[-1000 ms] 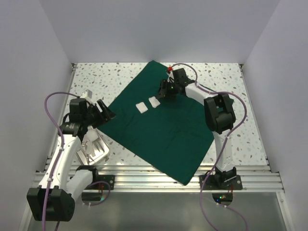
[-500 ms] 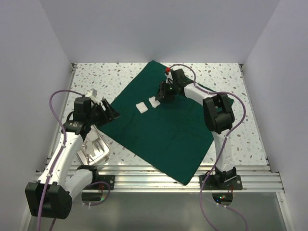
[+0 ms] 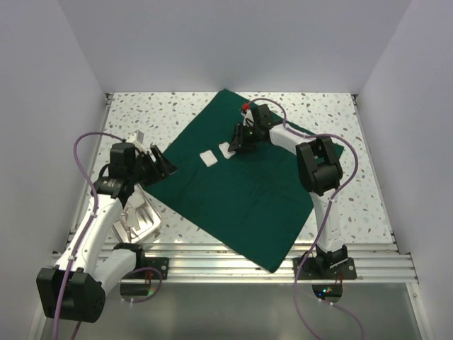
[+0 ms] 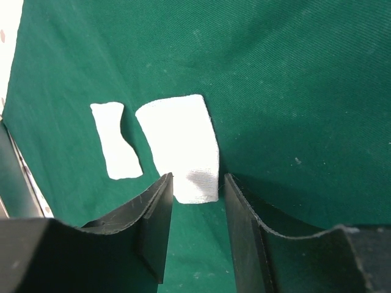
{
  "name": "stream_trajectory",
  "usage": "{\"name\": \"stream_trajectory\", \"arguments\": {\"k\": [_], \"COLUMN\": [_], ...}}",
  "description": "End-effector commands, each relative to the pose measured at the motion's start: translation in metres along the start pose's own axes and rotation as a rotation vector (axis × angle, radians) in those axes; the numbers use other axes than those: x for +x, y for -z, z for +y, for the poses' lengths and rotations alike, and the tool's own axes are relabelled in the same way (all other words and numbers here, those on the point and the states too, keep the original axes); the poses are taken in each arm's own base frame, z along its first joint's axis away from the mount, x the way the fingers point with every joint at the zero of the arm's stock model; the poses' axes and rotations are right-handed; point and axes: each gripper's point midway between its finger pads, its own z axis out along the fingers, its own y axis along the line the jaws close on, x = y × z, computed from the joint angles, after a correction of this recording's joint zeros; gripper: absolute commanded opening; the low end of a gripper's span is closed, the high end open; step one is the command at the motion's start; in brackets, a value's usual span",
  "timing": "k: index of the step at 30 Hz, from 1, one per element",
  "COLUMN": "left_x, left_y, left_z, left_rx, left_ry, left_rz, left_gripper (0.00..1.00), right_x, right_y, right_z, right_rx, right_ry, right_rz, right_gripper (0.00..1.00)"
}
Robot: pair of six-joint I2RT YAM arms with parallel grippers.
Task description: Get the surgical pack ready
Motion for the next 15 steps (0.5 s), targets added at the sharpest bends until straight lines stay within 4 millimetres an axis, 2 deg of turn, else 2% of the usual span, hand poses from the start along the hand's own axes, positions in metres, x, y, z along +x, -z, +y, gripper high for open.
{"name": "stream_trajectory", "arguments": {"k": [1, 5, 15], "left_x": [-0.0078, -0.0062, -0.0058], "left_y": [-0.001, -0.0015, -0.0015], "left_z": [-0.0067, -0.0065, -0.0079], "left_rx": [0.02, 0.02, 0.027], "left_ry": [-0.004, -0.007, -0.011], "left_rz": [-0.033, -0.029, -0.029], "left_gripper": [0.7, 0.7, 0.7], "right_x": [-0.0001, 0.0019, -0.0004], "right_y": [-0.0026, -0.0051, -0.0037], "right_z": [0.0003, -0.0015, -0.0017], "right_rx": [-0.019, -0.018, -0.023], "right_ry": [0.008, -0.001, -0.007], "right_rz": [0.003, 0.01, 0.003], "right_gripper": [0.42, 0.41, 0.25]}}
